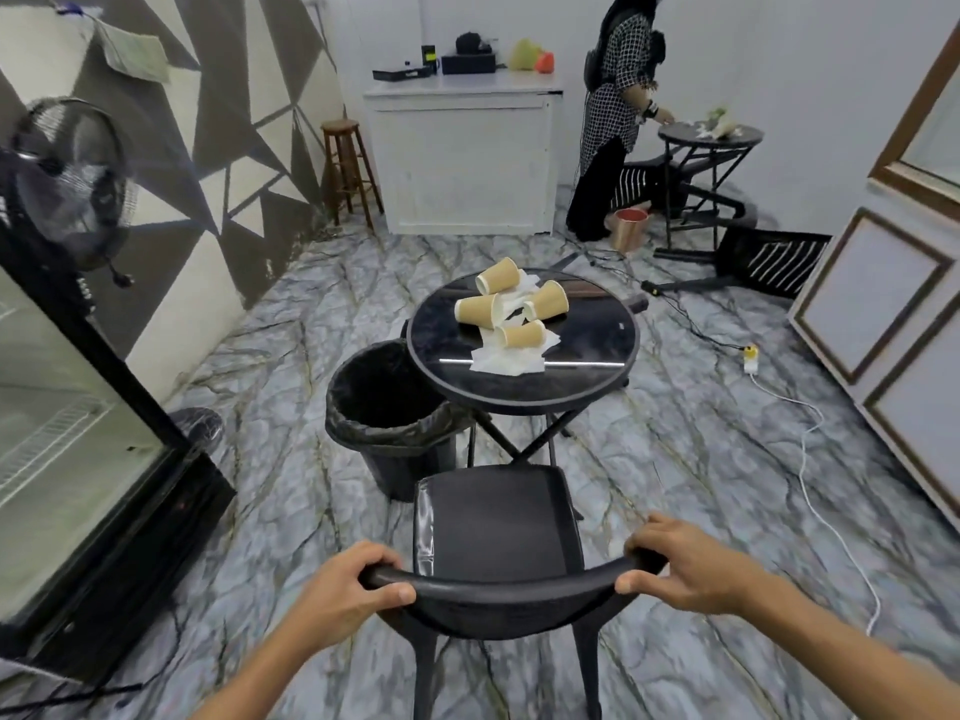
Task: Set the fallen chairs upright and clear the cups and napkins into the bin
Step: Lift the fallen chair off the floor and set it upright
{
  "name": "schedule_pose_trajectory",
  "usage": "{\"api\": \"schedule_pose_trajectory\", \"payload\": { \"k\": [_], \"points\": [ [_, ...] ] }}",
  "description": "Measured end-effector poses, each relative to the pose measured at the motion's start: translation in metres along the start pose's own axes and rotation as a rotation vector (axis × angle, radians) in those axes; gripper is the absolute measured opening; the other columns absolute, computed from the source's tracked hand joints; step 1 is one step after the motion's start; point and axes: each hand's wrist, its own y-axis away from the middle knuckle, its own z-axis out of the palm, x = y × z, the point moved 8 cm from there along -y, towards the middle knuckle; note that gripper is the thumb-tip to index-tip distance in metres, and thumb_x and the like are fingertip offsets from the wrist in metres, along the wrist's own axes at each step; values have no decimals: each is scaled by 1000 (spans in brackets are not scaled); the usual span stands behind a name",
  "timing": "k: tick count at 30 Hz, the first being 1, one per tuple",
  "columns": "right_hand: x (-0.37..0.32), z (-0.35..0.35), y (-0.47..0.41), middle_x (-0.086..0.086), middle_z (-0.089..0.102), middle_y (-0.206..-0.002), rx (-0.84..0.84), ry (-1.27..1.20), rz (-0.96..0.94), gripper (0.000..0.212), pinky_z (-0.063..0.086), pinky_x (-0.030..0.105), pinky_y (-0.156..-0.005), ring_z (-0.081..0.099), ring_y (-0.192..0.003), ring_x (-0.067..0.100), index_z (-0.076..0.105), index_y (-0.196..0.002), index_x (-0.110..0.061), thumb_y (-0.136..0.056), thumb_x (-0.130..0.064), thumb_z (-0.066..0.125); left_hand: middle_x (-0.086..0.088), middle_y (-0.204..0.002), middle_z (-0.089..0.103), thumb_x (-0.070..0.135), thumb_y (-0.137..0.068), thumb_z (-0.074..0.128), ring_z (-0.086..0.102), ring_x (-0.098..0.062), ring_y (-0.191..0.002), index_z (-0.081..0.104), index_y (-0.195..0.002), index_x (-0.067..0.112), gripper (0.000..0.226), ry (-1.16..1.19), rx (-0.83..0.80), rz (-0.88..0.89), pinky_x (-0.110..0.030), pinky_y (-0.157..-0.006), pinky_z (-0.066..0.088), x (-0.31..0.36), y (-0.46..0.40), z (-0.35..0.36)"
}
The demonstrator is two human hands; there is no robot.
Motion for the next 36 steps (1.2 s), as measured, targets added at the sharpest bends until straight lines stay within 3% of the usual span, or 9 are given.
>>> {"api": "schedule_pose_trajectory", "payload": {
  "k": [3,9,12,17,26,31,36],
  "points": [
    [9,-8,6,-5,55,-80,18,-3,52,62,43,23,-68,46,-80,2,61,-84,-23,-80,-84,46,3,-90,65,84,-51,71,61,-10,-83,69,-93,34,65,-1,-4,13,-32,-81,47,6,-24,4],
    [25,-19,7,-5,56,-76,55,-52,95,62,39,21,-66,46,-80,4,61,-82,-20,-80,-81,48,-1,-93,66,68,-62,72,62,-15,-87,68,-94,36,45,-32,-37,2,-38,-84,49,13,-51,14],
    [29,-17,7,-7,53,-77,42,-24,110,61,39,22,-66,45,-80,4,60,-84,-24,-78,-84,48,1,-92,65,72,-60,73,62,-19,-82,67,-98,33,54,-16,-49,2,-39,-78,49,8,-54,15],
    [29,-11,13,-8,55,-82,120,-107,127,57,41,23,-70,46,-83,5,61,-90,-25,-79,-80,54,-15,-90,63,79,-58,74,61,-35,-82,68,-99,27,66,34,-65,-31,-31,-70,45,-3,-53,14],
    [18,-18,20,-1,60,-86,80,-75,163,68,48,36,-75,54,-80,14,61,-93,-17,-81,-83,47,2,-95,71,77,-64,71,67,-11,-85,67,-106,36,58,-131,-180,-25,-31,-81,52,27,-41,7],
    [12,-29,25,-4,65,-92,81,-121,219,71,52,36,-79,60,-85,11,66,-100,-21,-78,-85,45,28,-104,67,68,-76,67,64,5,-97,69,-100,34,42,-209,-178,76,-21,-86,51,70,-39,15],
    [19,-54,33,-4,62,-128,76,-145,293,73,46,28,-98,56,-116,10,60,-129,-17,-85,-74,45,9,-106,70,66,-81,64,65,1,-99,64,-114,35,46,-162,-204,92,-18,-82,52,124,-60,47]
  ]
}}
